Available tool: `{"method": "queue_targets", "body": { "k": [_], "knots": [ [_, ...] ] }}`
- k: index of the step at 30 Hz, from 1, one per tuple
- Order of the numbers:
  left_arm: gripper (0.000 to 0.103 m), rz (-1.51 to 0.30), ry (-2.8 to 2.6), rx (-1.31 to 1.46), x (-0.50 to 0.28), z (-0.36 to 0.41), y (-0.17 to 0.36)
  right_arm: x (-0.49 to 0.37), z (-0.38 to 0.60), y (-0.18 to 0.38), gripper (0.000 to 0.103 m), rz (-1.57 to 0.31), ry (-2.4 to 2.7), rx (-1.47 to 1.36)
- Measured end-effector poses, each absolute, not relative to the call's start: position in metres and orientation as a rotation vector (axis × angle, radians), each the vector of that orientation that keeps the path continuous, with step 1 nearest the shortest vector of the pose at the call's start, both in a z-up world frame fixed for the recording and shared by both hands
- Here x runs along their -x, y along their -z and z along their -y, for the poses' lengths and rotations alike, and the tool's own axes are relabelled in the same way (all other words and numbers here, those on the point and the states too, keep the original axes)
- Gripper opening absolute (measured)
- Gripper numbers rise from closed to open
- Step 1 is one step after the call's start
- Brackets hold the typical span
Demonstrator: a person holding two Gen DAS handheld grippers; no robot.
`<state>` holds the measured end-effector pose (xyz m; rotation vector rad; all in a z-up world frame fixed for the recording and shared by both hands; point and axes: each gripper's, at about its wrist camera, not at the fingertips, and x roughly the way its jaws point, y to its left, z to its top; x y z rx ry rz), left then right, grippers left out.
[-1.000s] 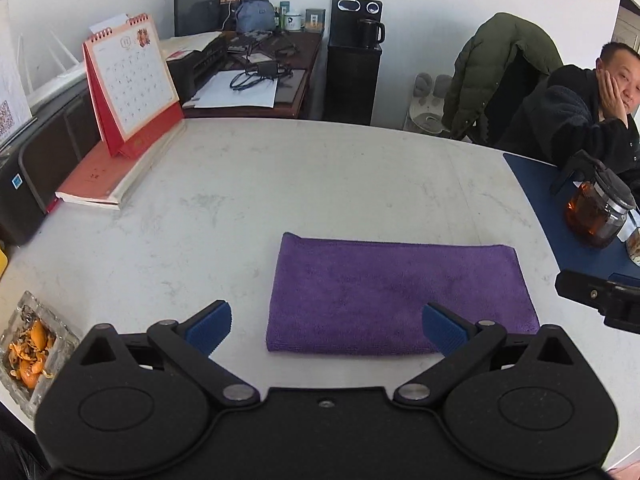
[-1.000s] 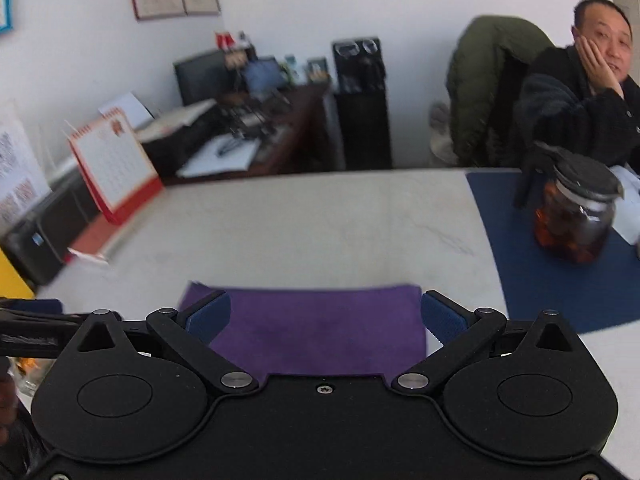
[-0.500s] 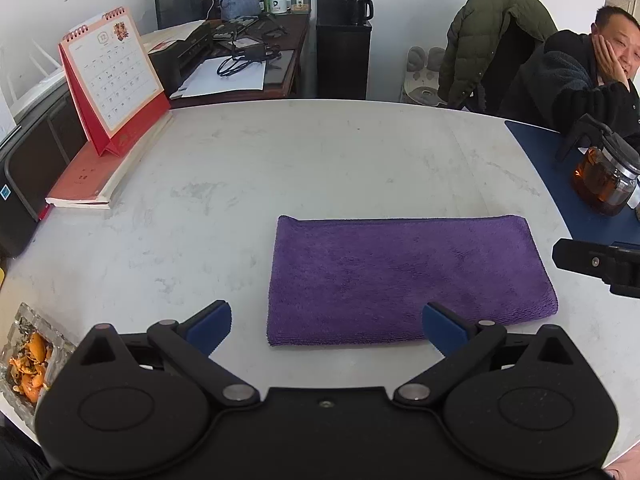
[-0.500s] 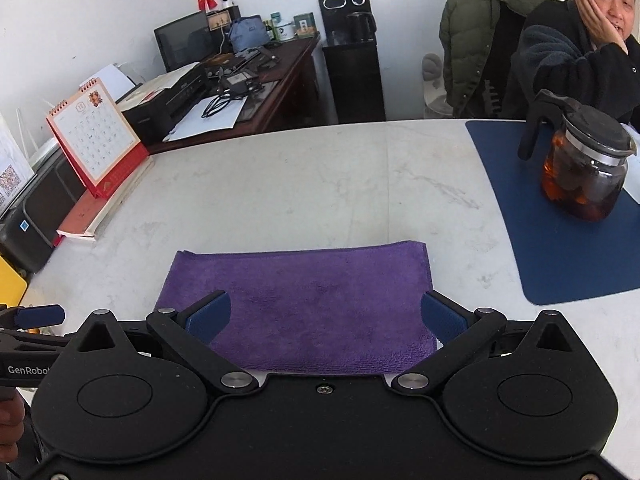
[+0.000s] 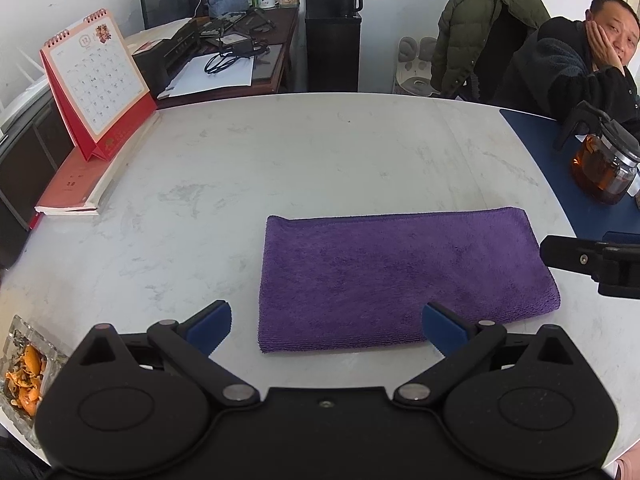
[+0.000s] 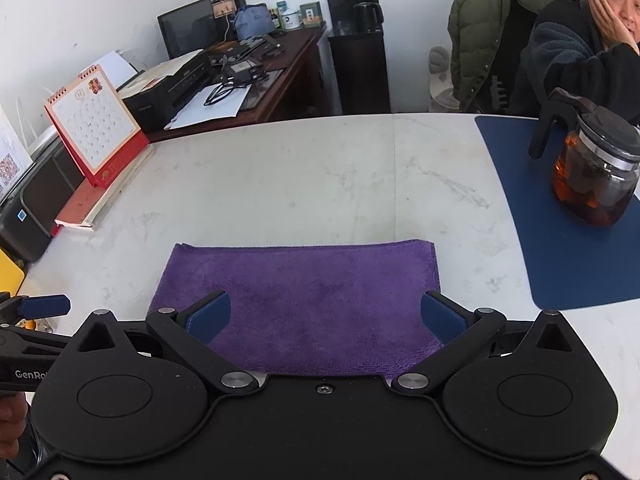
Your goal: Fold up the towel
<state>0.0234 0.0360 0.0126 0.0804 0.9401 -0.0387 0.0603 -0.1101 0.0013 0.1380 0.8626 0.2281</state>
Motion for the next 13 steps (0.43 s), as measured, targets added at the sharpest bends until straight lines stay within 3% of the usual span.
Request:
{"method": "queue_targets", "body": {
  "k": [13],
  "knots": [
    [0.102, -0.937, 0.048, -0.092, -0.0235, -0.03, -0.0109, -0.0618, 0.1098, 0.0017, 0.103, -0.878, -0.229, -0.143]
  ]
}}
